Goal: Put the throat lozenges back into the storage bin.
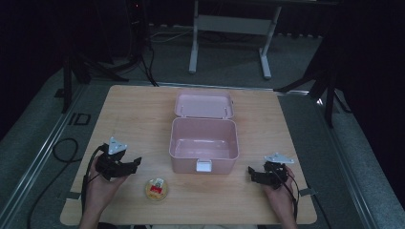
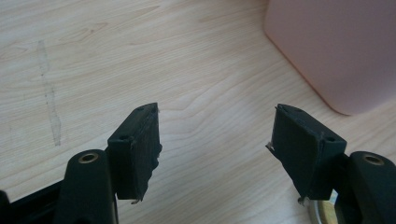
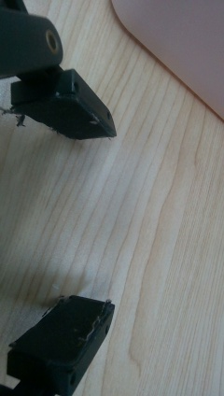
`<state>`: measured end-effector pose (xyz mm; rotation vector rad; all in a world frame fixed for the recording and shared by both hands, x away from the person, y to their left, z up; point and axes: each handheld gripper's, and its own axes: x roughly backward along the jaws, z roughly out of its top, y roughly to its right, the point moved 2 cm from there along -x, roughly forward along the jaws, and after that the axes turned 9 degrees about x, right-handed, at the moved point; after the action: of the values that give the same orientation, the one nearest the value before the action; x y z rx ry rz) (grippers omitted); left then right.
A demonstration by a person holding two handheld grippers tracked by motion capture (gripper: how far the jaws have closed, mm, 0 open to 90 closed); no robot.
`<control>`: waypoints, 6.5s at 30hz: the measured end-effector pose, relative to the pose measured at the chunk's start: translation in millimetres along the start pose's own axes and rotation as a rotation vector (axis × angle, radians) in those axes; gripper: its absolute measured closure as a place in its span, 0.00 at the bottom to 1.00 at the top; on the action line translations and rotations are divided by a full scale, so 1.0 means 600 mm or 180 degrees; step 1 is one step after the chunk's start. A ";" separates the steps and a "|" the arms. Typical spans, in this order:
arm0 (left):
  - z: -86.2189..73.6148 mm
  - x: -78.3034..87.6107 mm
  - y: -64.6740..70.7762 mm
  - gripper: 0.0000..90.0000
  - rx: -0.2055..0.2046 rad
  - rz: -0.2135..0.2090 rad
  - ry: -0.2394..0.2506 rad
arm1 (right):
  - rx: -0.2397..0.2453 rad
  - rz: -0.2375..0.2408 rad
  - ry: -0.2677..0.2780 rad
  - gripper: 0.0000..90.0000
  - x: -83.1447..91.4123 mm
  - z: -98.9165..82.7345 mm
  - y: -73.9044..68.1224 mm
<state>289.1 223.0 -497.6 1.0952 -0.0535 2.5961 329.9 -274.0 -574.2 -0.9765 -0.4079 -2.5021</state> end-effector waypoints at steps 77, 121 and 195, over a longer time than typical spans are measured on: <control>0.004 -0.011 0.101 0.26 -0.1061 -0.0376 -0.1053 | 0.0003 -0.0002 0.0000 0.15 0.000 0.000 0.000; -0.015 -0.057 0.146 0.18 -0.1579 -0.0764 -0.1656 | 0.0015 0.0008 0.0008 0.15 -0.001 0.000 0.001; 0.006 -0.054 0.127 0.22 -0.1557 -0.0445 -0.1934 | 0.0017 0.0010 0.0009 0.15 -0.001 0.000 0.001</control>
<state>289.3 141.2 -511.3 1.5579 -0.6792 1.8877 330.5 -274.2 -574.4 -0.9709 -0.4114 -2.4980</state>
